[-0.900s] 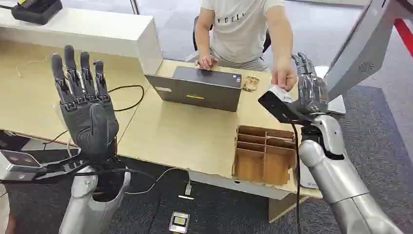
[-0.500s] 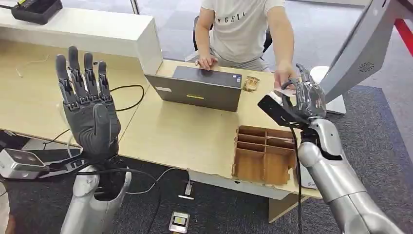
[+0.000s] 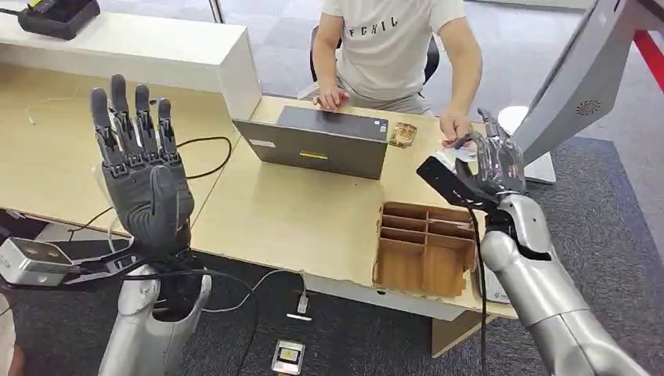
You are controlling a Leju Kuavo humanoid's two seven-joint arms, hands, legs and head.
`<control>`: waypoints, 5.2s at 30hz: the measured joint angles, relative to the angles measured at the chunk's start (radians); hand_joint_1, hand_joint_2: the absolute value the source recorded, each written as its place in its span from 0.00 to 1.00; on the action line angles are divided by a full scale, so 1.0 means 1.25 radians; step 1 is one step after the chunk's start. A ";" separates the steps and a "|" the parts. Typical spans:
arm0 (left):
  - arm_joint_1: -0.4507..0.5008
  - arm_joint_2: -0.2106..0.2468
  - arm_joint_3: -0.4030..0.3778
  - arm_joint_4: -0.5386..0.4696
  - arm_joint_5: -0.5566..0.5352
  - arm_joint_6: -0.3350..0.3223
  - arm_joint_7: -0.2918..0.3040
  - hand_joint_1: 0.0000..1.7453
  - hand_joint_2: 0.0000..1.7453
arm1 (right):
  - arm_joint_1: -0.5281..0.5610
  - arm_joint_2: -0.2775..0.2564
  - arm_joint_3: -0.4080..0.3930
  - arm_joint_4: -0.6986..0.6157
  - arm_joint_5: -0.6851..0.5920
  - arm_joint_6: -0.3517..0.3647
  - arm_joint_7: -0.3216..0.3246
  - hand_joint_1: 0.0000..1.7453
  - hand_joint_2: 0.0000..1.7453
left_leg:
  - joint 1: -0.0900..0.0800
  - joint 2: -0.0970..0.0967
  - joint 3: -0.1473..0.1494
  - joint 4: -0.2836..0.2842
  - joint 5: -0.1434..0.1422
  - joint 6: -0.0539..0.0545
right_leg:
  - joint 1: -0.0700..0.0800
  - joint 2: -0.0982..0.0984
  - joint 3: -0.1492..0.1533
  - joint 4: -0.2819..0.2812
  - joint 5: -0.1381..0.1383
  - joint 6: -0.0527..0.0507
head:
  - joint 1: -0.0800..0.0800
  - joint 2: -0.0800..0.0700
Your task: Pass the card to the sensor for recognition and then transmit it.
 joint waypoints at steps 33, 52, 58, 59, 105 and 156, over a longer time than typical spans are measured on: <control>0.058 0.033 0.022 -0.038 0.004 0.137 -0.002 0.04 1.00 | 0.462 -0.233 -0.234 -0.482 0.042 -0.110 0.126 1.00 1.00 | 0.000 0.000 0.000 0.000 -0.001 0.001 | 0.000 0.000 0.001 -0.001 -0.001 0.001 | 0.000 0.000; 0.074 0.060 0.021 -0.100 -0.016 0.190 -0.002 0.05 1.00 | 0.542 -0.237 -0.233 -0.505 0.185 -0.081 0.138 1.00 1.00 | 0.000 0.000 0.000 0.000 -0.001 0.001 | 0.000 0.000 0.001 0.000 -0.001 0.000 | 0.000 0.000; 0.075 0.059 0.021 -0.107 -0.022 0.183 -0.002 0.05 1.00 | 0.522 -0.232 -0.205 -0.471 0.252 -0.061 0.158 1.00 1.00 | 0.000 0.000 0.000 -0.001 -0.001 0.001 | 0.000 -0.001 0.001 0.000 -0.001 0.000 | 0.000 0.000; 0.075 0.060 0.021 -0.110 -0.023 0.183 -0.002 0.05 1.00 | 0.518 -0.231 -0.200 -0.464 0.255 -0.060 0.159 1.00 1.00 | 0.000 0.000 0.000 -0.001 -0.001 0.001 | 0.000 -0.001 0.001 0.000 -0.001 0.000 | 0.000 0.000; -0.023 0.244 -0.105 -0.342 -0.253 0.469 0.048 0.00 1.00 | 0.370 -0.205 -0.078 -0.117 0.178 -0.064 0.120 1.00 1.00 | 0.000 0.000 0.000 0.000 -0.001 0.001 | 0.000 -0.001 0.001 0.000 0.000 0.000 | 0.000 0.000; -0.030 0.254 -0.141 -0.341 -0.206 0.469 0.038 0.00 1.00 | 0.359 -0.199 -0.037 -0.056 0.179 -0.035 0.135 1.00 1.00 | 0.000 0.000 0.003 0.000 0.000 0.001 | 0.000 0.000 0.004 0.000 0.000 0.000 | 0.000 0.000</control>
